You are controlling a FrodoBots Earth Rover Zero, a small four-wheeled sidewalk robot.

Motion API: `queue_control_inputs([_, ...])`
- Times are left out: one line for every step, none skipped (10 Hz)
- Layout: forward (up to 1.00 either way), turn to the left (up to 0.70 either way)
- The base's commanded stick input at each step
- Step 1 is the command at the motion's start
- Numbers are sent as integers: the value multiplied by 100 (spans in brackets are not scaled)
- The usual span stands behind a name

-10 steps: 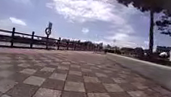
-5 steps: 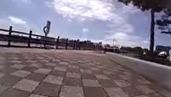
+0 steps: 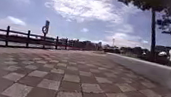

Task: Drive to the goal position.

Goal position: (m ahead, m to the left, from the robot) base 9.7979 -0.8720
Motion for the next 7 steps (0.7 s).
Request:
queue_control_inputs([45,0])
queue_control_inputs([45,0])
queue_control_inputs([45,0])
queue_control_inputs([45,1])
queue_control_inputs([45,18])
queue_control_inputs([45,27])
queue_control_inputs([45,27])
